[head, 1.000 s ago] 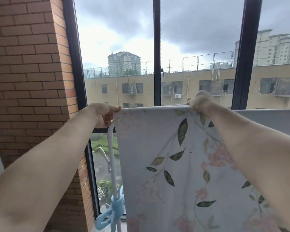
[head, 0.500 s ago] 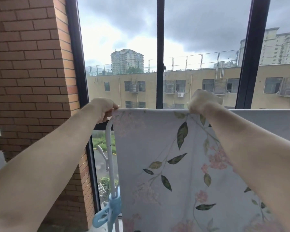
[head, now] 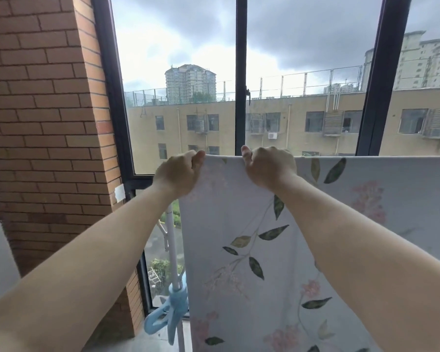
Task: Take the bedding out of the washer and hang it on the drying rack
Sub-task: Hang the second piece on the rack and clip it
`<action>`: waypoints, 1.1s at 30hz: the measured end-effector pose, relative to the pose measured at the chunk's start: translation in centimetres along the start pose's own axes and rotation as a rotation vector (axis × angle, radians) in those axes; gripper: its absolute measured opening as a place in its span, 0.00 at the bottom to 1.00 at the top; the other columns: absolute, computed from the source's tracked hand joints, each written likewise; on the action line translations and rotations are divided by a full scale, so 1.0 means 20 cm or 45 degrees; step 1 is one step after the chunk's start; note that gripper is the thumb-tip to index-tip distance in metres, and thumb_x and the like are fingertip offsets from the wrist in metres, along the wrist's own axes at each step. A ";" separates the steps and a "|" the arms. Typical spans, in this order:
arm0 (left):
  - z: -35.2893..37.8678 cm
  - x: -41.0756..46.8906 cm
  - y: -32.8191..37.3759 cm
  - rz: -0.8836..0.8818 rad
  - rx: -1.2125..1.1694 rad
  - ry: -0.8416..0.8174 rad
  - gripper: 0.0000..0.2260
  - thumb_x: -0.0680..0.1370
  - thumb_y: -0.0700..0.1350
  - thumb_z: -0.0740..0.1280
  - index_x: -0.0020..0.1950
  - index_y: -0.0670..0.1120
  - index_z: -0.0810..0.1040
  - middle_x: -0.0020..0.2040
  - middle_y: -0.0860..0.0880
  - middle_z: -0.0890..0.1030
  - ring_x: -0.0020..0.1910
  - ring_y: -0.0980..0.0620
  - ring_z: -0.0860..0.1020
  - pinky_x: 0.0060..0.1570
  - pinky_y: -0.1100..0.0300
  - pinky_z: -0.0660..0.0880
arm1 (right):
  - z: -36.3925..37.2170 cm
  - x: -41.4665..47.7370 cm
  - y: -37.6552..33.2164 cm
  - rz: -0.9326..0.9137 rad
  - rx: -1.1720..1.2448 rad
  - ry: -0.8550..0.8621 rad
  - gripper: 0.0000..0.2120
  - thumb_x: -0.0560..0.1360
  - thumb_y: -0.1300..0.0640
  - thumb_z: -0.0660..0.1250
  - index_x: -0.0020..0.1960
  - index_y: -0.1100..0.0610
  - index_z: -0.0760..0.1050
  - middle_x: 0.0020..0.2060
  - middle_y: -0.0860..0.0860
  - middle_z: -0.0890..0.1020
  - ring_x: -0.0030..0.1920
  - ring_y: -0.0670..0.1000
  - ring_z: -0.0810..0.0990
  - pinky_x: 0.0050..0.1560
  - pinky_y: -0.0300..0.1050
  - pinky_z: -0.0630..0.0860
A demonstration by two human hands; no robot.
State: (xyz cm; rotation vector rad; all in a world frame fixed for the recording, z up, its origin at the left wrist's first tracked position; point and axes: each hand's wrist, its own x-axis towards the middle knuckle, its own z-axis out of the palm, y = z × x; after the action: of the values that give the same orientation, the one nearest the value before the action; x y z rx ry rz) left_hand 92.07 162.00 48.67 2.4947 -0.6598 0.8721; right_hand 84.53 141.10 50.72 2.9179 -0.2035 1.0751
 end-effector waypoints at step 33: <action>0.69 -1.60 -0.44 -1.052 -0.404 -0.320 0.37 0.71 0.59 0.76 0.72 0.43 0.66 0.65 0.44 0.73 0.60 0.46 0.74 0.56 0.54 0.72 | 0.80 -1.20 -0.68 0.200 0.851 -0.793 0.20 0.85 0.51 0.50 0.41 0.58 0.72 0.40 0.56 0.78 0.45 0.58 0.76 0.47 0.49 0.71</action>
State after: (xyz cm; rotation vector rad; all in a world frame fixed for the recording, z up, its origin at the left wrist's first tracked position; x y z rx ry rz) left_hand 81.28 171.34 15.62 2.2655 0.1795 0.1329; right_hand 78.59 156.19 23.33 3.8215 -0.0888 0.2000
